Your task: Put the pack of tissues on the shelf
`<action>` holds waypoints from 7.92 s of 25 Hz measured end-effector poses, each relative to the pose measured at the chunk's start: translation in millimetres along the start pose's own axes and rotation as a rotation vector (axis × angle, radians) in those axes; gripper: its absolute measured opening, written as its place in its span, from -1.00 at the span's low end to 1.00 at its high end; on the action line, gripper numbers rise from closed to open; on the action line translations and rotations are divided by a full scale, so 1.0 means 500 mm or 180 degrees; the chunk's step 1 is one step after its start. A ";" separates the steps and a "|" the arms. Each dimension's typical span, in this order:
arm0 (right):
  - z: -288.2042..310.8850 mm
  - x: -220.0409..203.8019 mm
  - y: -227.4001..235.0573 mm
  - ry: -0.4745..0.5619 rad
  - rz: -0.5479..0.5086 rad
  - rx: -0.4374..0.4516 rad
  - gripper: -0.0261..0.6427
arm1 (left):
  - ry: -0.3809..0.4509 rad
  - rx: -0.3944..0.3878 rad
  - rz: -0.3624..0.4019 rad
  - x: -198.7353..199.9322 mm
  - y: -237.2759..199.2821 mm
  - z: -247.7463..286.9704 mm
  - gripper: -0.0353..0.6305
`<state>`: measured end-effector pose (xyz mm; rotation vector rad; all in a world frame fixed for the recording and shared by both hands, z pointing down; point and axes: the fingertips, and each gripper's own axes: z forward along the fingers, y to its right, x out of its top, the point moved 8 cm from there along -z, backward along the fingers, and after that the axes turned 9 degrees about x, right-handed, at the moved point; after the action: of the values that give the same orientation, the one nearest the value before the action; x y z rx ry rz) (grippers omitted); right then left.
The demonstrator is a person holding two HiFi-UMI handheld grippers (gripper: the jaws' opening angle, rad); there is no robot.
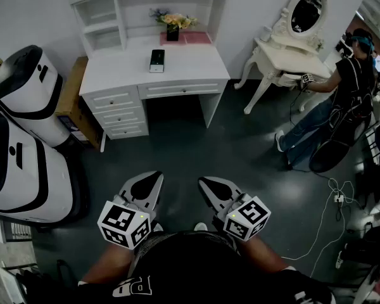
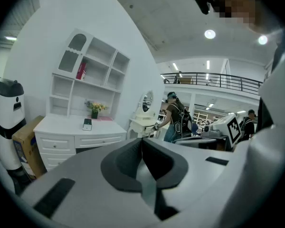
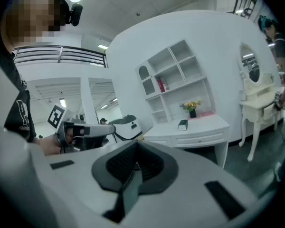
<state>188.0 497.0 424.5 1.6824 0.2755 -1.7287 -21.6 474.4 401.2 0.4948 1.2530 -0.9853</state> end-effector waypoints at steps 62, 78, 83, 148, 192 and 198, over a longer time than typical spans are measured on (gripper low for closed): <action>0.271 -0.044 -0.116 -0.0015 0.0078 -0.0201 -0.89 | -0.0016 0.0154 -0.0117 -0.048 -0.291 -0.125 -0.85; 0.365 0.038 0.060 0.0077 -0.0041 -0.0142 -0.89 | -0.0129 0.0187 -0.0157 0.022 -0.346 0.052 -0.85; 0.389 0.064 0.134 0.0090 -0.0009 -0.0160 -0.89 | -0.0150 0.0207 -0.0112 0.052 -0.361 0.124 -0.85; 0.566 0.218 0.606 -0.0089 0.0099 -0.0040 -0.89 | -0.0252 0.0409 -0.0014 0.219 -0.502 0.617 -0.85; 1.090 0.236 0.897 -0.0738 0.0147 -0.1135 -0.87 | -0.0879 -0.0227 0.0379 0.287 -1.020 0.975 -0.85; 1.114 0.222 0.925 -0.0879 0.0095 -0.1377 -0.74 | -0.0901 -0.0260 0.0339 0.285 -1.051 0.975 -0.85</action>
<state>35.8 -210.2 539.0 1.1210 0.4551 -1.7064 -188.5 -229.4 507.0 0.3411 0.9984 -0.8768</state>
